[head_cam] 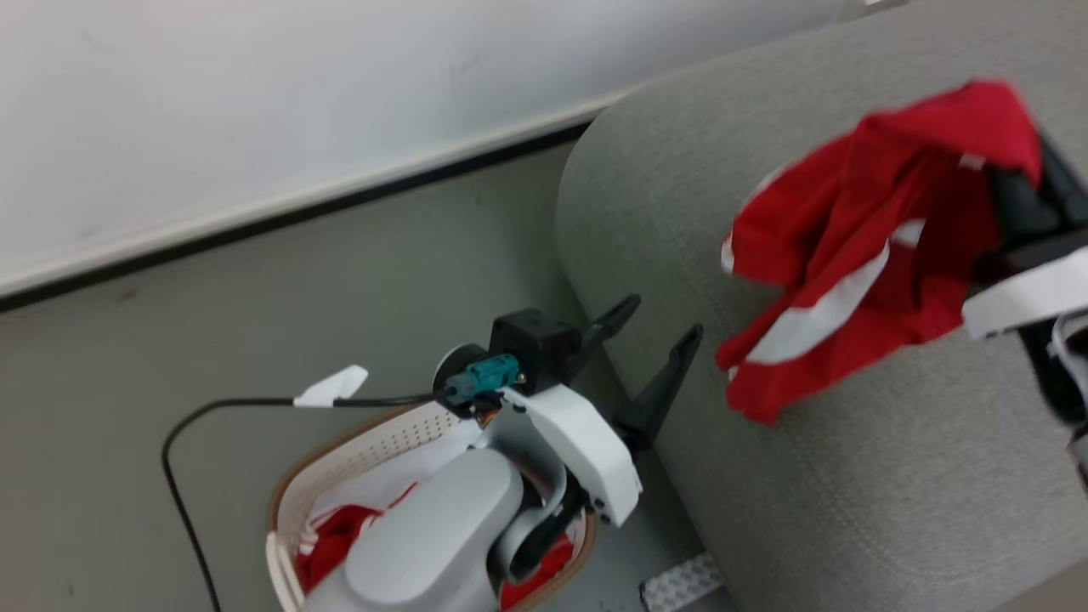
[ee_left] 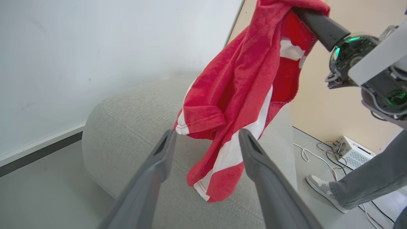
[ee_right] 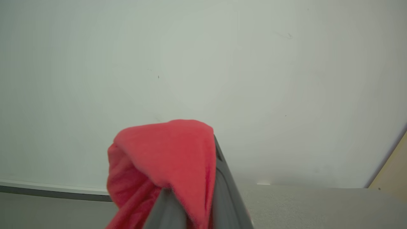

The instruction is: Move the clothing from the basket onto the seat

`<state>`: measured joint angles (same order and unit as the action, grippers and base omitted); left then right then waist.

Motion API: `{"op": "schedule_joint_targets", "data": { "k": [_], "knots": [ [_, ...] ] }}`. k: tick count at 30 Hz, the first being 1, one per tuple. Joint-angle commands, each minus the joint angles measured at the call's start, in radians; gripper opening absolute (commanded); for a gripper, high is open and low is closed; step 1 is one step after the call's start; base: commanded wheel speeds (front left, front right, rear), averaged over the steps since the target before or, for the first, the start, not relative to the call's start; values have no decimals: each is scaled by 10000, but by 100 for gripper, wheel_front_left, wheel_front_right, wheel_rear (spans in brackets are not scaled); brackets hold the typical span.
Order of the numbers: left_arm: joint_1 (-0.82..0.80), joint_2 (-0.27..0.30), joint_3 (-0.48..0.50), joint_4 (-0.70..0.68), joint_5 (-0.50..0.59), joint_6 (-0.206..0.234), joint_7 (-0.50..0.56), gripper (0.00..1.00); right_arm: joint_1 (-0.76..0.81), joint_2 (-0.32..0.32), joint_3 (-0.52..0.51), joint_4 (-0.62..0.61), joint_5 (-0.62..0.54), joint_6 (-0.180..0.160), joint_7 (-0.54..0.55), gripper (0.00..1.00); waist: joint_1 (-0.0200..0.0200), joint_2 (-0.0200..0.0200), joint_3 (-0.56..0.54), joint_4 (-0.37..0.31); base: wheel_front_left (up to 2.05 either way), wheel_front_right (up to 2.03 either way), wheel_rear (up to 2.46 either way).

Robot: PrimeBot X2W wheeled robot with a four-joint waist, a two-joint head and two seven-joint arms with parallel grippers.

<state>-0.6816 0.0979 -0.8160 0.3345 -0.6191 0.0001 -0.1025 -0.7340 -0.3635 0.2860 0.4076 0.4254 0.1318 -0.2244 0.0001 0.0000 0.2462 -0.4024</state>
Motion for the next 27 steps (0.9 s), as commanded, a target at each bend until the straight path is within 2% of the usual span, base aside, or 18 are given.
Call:
{"op": "schedule_joint_targets", "data": {
  "k": [1,6,14,18,22,24,25,26,27],
  "knots": [
    [-161,73,21,34,143,-21,0,100,-254,-83,-31,82,4,-21,16,0,-1,0,561,448,0,0,0],
    [-1035,60,89,249,298,-182,-70,100,-2155,-472,-541,1136,-51,-22,65,0,-1,0,1561,1089,0,0,0],
    [-1911,-93,105,584,431,-313,-237,100,-4651,-1534,-2244,3537,-1551,-22,-146,0,-1,0,2721,2040,0,0,0],
    [-1966,-156,27,783,401,-341,-384,100,-4856,-1932,-3227,4649,-2520,-22,-291,0,-1,0,2986,2414,0,0,0],
    [-1748,-93,-20,1019,356,-363,-530,100,-4146,-1745,-4294,5623,-3244,-22,-390,0,-1,0,3010,2533,0,0,0],
    [-1629,20,5,1143,298,-363,-612,100,-3718,-1518,-4827,5779,-3634,-22,-407,20,-1,0,2926,2487,0,0,0],
    [-1557,34,4,1211,275,-365,-628,100,-3463,-1364,-5100,5818,-3736,-22,-411,35,-1,0,2865,2462,0,0,0],
    [-1473,73,-5,1283,253,-372,-661,100,-3153,-1185,-5406,5835,-3893,-22,-413,74,-1,0,2785,2431,0,0,0],
    [-1393,112,1,1335,217,-369,-696,100,-2876,-1025,-5676,5773,-4094,-22,-410,100,-1,0,2706,2401,0,0,0]
  ]
}}
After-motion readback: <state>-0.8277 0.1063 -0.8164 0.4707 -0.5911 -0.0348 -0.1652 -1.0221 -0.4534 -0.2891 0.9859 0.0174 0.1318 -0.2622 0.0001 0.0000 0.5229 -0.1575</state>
